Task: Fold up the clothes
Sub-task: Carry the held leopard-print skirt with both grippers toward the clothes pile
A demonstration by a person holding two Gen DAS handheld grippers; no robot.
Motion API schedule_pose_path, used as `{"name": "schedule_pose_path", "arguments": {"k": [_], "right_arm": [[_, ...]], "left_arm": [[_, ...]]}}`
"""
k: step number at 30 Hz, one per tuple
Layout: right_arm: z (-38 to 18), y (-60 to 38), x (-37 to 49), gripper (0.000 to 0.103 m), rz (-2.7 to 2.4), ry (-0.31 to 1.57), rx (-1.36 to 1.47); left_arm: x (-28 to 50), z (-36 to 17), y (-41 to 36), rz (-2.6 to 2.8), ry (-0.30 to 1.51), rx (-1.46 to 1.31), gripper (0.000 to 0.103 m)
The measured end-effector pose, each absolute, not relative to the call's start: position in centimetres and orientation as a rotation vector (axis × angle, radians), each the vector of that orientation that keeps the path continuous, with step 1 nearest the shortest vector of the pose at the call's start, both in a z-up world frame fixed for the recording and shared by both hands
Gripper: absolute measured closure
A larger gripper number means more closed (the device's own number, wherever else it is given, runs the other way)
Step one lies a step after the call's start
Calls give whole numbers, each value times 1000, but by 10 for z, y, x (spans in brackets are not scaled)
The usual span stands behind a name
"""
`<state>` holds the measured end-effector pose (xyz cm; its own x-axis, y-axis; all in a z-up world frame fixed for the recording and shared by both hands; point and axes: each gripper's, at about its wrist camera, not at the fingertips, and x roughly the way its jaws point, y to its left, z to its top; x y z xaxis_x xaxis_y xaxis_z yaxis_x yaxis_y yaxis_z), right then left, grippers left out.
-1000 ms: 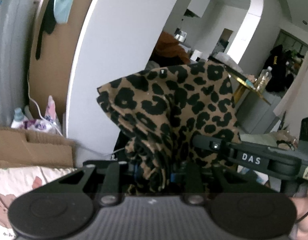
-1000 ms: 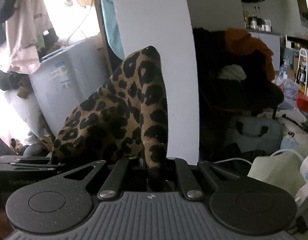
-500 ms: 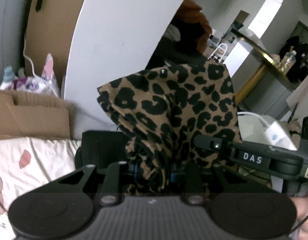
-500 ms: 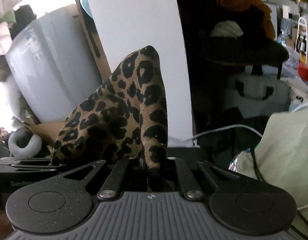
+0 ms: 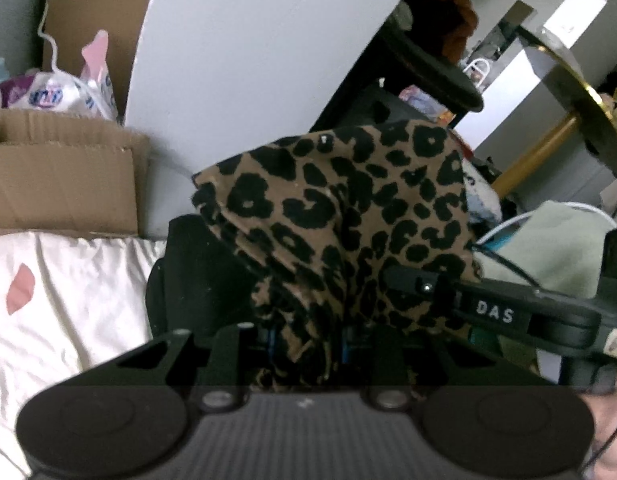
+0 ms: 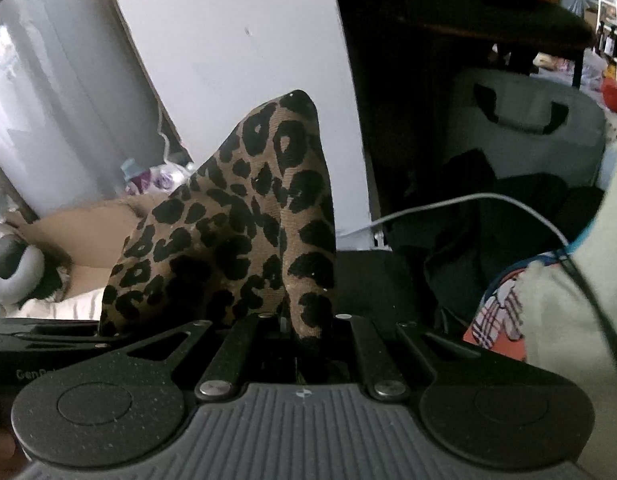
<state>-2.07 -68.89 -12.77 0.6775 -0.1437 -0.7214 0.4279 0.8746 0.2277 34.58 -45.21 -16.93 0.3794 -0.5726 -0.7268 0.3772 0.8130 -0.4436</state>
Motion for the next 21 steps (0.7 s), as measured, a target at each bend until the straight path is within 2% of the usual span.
{"name": "schedule_pose_path", "arguments": {"k": [21], "right_arm": [[-261, -750, 75, 98, -295, 823, 418]], "left_arm": [[450, -293, -450, -616, 1075, -220, 74]]}}
